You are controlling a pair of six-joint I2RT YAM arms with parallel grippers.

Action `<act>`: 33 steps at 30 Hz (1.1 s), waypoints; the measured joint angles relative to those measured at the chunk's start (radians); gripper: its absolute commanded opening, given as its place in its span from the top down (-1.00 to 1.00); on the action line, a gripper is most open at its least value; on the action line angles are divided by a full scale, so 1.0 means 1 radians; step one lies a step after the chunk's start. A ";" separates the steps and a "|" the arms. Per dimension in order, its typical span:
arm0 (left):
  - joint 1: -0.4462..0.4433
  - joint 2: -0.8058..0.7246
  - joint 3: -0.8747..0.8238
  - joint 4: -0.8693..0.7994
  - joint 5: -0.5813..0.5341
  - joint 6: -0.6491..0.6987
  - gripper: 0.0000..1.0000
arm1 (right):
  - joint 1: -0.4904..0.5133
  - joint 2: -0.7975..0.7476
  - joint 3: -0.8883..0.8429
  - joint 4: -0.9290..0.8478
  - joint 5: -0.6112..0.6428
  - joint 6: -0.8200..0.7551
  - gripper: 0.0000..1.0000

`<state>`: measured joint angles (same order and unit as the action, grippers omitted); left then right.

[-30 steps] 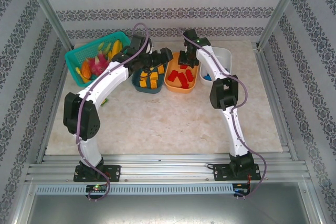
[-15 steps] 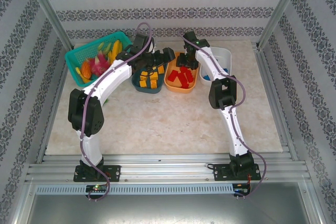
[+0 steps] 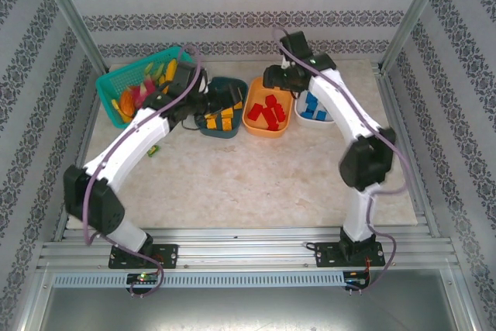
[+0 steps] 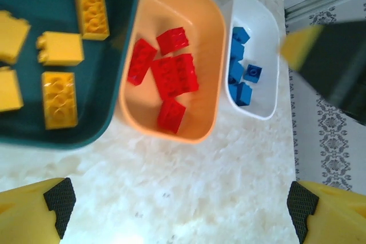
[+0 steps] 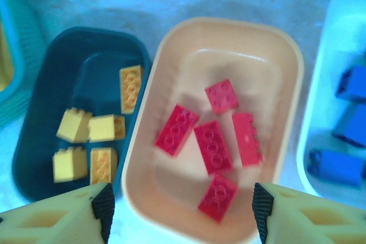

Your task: Sort the legos into containers by color

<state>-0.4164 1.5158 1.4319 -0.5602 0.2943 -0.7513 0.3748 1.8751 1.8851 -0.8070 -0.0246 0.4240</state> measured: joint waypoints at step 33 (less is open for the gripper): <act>0.066 -0.622 -0.824 0.146 -0.942 0.418 -1.00 | -0.129 -0.921 -1.392 0.709 0.573 -0.231 -0.95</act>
<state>-0.3508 0.8940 0.6075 -0.4137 -0.6476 -0.3328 0.2462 0.9543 0.4931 -0.0982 0.5488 0.1928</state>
